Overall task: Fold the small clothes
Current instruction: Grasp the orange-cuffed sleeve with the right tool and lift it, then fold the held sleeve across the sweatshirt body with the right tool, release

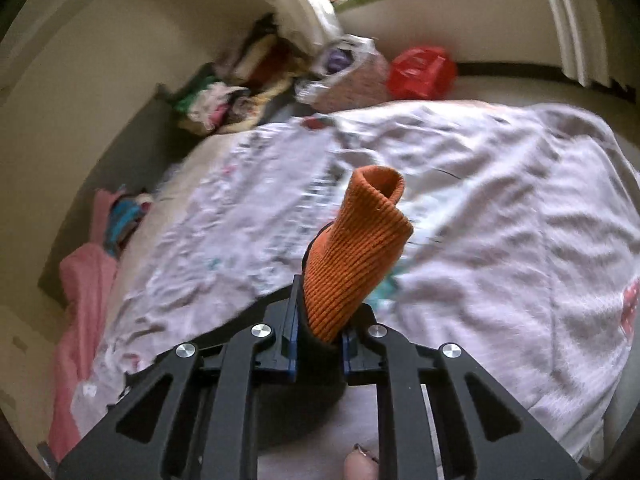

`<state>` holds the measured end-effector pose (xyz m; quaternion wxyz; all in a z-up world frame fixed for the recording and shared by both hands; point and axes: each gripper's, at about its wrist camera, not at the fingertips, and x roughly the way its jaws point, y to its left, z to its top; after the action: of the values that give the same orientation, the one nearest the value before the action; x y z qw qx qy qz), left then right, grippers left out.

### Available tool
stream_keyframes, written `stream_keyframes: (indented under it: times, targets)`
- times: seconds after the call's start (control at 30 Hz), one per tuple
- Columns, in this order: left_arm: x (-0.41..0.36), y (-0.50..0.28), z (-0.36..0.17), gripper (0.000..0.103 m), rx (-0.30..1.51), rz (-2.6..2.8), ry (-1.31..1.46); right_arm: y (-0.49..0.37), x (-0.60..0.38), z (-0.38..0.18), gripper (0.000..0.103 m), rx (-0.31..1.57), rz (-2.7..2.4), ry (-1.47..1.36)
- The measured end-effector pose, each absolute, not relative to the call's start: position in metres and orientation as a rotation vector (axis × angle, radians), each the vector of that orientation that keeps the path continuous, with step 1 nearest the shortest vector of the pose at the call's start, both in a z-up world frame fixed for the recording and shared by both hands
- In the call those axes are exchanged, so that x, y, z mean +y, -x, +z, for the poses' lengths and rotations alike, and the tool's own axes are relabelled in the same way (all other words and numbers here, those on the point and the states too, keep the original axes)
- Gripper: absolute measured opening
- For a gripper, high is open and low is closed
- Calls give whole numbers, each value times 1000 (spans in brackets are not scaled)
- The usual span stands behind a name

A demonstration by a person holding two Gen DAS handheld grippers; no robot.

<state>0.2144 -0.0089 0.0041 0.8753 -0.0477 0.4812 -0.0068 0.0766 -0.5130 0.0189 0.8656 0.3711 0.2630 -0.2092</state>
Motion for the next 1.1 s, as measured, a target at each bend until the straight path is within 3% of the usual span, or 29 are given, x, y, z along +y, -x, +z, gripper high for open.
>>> stream_keyframes:
  times: [0.63,1.1]
  targets:
    - [40,-207,48,95,941,-81,252,-152,-330,120,13,522,33,-489]
    - [101,-203,42,95,951,-135,468,-192,-181,85,13,647,238,-269]
